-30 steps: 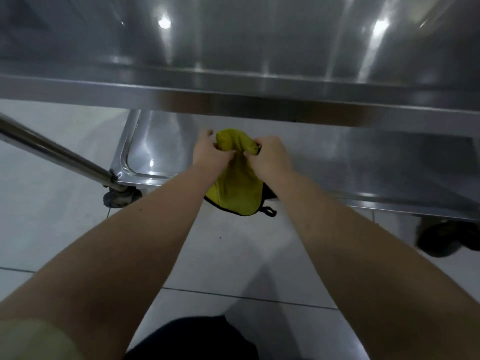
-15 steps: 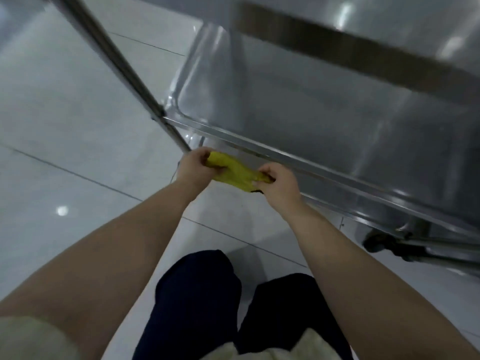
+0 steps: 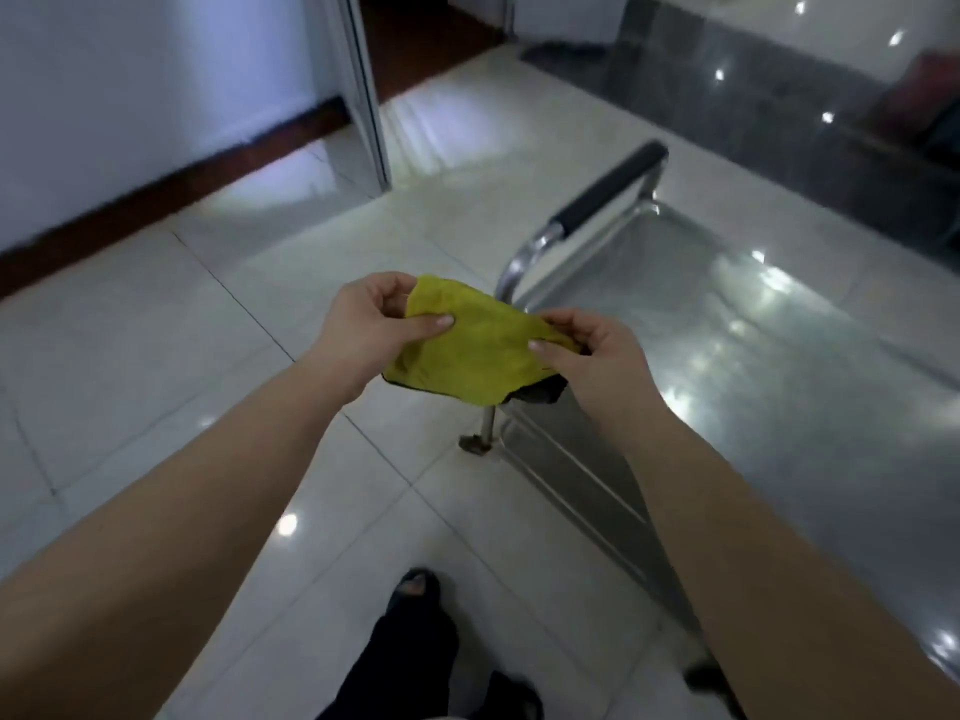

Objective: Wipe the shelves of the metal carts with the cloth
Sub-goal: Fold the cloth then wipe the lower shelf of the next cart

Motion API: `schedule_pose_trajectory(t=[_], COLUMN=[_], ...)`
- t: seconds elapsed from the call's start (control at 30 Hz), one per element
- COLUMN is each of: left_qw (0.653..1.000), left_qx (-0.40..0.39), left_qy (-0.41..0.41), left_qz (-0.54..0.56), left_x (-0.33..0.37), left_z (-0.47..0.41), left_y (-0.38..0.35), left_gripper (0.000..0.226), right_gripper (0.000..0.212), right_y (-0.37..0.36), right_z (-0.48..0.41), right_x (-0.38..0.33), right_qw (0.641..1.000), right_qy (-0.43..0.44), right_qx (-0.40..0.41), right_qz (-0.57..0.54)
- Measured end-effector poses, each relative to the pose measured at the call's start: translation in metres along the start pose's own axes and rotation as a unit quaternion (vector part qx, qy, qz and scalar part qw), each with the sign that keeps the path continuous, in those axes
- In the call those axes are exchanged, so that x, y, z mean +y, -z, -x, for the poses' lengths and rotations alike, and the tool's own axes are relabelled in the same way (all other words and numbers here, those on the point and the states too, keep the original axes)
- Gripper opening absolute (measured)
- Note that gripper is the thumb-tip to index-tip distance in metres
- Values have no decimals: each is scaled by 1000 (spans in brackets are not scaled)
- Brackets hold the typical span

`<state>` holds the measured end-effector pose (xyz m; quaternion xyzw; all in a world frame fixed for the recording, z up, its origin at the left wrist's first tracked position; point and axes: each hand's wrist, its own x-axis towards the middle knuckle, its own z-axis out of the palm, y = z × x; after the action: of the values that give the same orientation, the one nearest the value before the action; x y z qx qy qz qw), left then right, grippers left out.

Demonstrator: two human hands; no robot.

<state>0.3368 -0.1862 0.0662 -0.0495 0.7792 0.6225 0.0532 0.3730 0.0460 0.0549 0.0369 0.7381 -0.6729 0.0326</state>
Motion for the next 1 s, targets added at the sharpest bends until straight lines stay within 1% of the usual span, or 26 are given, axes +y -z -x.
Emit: schedule_pose_trajectory(t=[0.13, 0.23, 0.33, 0.47, 0.53, 0.63, 0.77, 0.9, 1.0], left_qw=[998, 994, 989, 986, 985, 983, 977, 974, 970], left_qx=[43, 51, 40, 39, 28, 0, -21, -27, -30], left_qy=[-48, -89, -123, -145, -148, -155, -190, -213, -238], left_qz=[26, 41, 65, 67, 82, 97, 96, 72, 44], left_x=[73, 109, 132, 160, 174, 194, 217, 230, 238], left_z=[-2, -13, -36, -91, -123, -176, -255, -336, -396], left_y=[63, 112, 160, 219, 240, 262, 271, 256, 235], left_gripper=[28, 32, 32, 32, 34, 37, 32, 23, 20], right_gripper=[22, 29, 30, 30, 26, 30, 29, 23, 32], right_y=[-33, -67, -107, -157, -176, -196, -203, -188, -172], right_z=[-17, -36, -62, -112, -142, -190, -257, -328, -385], right_x=[-94, -147, -186, -225, -242, -265, -286, -292, -291], right_qw=[994, 981, 962, 941, 936, 935, 932, 937, 937], right_qy=[106, 183, 250, 306, 312, 303, 290, 266, 252], right_qx=[-13, 0, 24, 71, 97, 136, 172, 161, 127], right_qz=[33, 67, 103, 126, 130, 123, 131, 157, 206])
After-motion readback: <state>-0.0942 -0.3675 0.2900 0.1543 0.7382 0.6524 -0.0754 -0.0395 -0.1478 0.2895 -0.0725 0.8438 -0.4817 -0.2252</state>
